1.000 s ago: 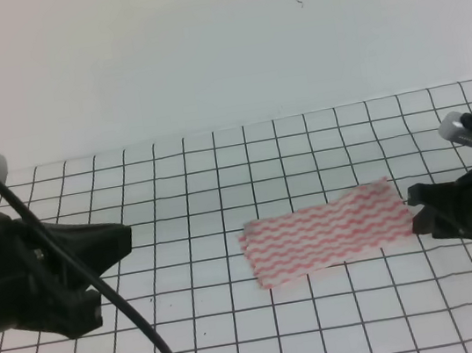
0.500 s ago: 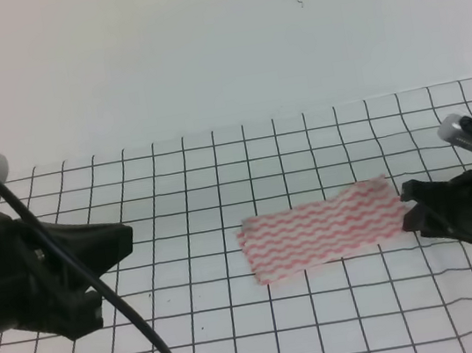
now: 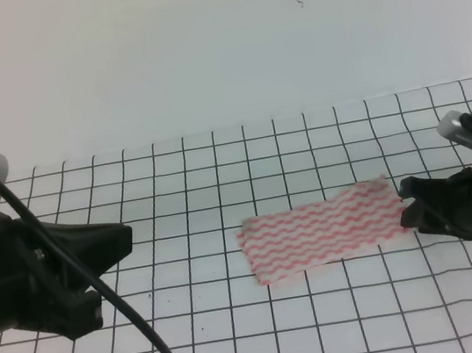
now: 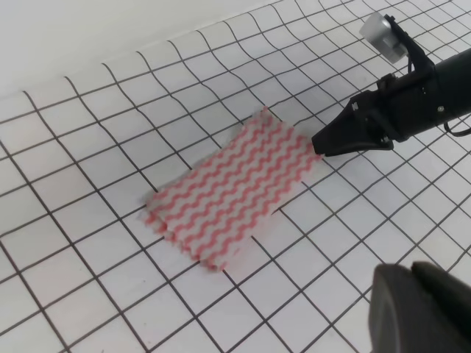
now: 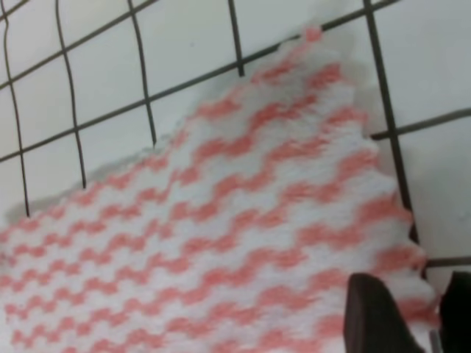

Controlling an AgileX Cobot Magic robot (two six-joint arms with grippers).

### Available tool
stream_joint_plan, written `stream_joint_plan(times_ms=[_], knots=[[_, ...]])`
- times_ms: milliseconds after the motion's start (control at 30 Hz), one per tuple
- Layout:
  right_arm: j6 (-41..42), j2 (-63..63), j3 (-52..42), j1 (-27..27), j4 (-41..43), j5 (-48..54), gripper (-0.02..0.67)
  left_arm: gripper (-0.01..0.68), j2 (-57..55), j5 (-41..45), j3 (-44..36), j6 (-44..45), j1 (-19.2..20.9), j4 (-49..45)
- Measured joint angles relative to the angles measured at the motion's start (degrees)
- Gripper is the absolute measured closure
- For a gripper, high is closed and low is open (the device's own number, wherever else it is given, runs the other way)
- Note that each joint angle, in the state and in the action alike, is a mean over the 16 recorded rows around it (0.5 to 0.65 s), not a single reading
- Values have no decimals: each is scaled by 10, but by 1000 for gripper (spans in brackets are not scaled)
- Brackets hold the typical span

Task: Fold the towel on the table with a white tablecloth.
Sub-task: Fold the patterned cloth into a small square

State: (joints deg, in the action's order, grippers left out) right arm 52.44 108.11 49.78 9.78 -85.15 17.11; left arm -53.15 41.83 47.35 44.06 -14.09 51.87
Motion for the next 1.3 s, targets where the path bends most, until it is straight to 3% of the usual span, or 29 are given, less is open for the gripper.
stream_joint_plan(times_ms=[667, 1300], knots=[[36, 13, 2, -1, -4, 20, 635, 673, 0, 10, 0, -1, 0, 1], [109, -3, 27, 18, 5, 91, 647, 673, 0, 14, 0, 0, 0, 3]])
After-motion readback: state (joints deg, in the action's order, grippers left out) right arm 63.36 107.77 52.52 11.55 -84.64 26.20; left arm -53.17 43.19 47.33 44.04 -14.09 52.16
